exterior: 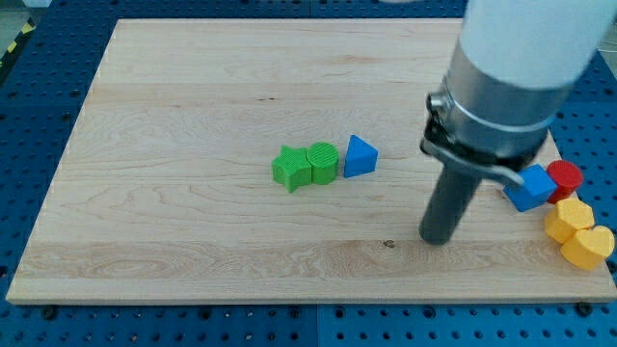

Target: Push the blue cube near to the blue triangle

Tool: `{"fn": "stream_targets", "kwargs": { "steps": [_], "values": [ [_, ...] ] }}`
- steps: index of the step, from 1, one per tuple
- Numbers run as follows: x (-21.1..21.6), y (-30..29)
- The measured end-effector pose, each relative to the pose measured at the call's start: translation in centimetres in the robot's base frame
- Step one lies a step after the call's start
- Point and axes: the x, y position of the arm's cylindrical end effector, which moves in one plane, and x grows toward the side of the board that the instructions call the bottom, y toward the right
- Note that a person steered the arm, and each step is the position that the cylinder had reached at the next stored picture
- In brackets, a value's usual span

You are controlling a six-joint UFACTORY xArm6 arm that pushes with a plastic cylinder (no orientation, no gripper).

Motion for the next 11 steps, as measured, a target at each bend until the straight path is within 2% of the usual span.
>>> {"fn": "stream_targets", "kwargs": {
  "steps": [1,2,4,6,9,10,11],
  "values": [
    [3.7,2.4],
    [4.0,5.1],
    [4.1,6.6],
    [4.0,10.4],
    [3.9,19.6],
    [2.9,21.4],
    [0.1,21.3]
  ]
}}
